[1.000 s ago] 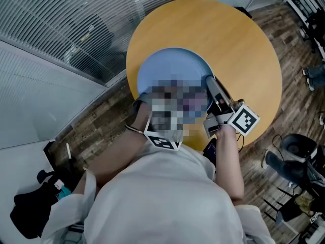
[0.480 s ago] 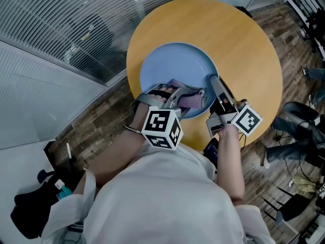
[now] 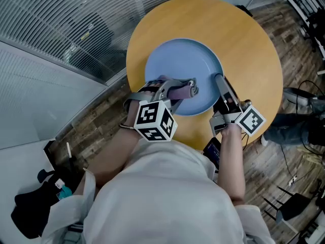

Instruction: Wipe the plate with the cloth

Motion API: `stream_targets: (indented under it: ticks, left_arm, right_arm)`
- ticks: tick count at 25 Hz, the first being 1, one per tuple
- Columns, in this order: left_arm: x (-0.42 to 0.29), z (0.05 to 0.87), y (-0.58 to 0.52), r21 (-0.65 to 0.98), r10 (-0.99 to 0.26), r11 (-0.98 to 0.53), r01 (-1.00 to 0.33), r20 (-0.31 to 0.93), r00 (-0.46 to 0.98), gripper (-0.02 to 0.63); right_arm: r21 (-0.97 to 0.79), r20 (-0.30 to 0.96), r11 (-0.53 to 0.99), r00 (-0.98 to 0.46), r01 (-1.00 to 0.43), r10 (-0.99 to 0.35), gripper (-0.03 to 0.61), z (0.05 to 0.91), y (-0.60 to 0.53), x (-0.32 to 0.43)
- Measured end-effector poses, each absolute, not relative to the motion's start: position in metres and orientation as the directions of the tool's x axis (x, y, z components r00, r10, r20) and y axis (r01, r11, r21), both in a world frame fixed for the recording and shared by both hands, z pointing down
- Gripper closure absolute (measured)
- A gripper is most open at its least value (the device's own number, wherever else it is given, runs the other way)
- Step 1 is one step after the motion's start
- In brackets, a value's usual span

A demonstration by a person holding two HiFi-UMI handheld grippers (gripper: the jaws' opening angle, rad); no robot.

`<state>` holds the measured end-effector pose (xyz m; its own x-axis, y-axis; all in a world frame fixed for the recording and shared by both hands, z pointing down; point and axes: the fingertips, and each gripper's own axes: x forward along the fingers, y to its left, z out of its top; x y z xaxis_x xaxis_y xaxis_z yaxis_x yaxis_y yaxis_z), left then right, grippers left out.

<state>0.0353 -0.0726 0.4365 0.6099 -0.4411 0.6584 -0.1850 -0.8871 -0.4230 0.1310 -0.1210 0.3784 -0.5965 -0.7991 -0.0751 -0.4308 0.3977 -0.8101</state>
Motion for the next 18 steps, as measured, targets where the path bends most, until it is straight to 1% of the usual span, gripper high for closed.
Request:
stream_targets:
  ticks: [7, 11, 16, 18]
  left_arm:
    - [0.013, 0.443, -0.082, -0.413, -0.465, -0.881, -0.229, 0.674, 0.574, 0.531]
    - [0.007, 0.447, -0.084, -0.429, -0.478, -0.875, -0.226, 0.687, 0.548, 0.531]
    - [0.01, 0.451, -0.081, -0.334, -0.439, -0.898, -0.286, 0.694, 0.571, 0.531]
    - [0.01, 0.454, -0.081, -0.333, -0.432, -0.902, -0.275, 0.702, 0.566, 0.531]
  right_arm:
    - [-0.805, -0.083, 0.4, -0.585, -0.438, -0.807, 0.469, 0.378, -0.12, 0.135]
    - [-0.805, -0.088, 0.402, -0.582, -0.437, -0.808, 0.468, 0.378, -0.12, 0.135]
    - [-0.804, -0.096, 0.405, -0.578, -0.435, -0.81, 0.466, 0.378, -0.12, 0.137]
    - [-0.801, -0.093, 0.408, -0.582, -0.438, -0.808, 0.466, 0.379, -0.12, 0.135]
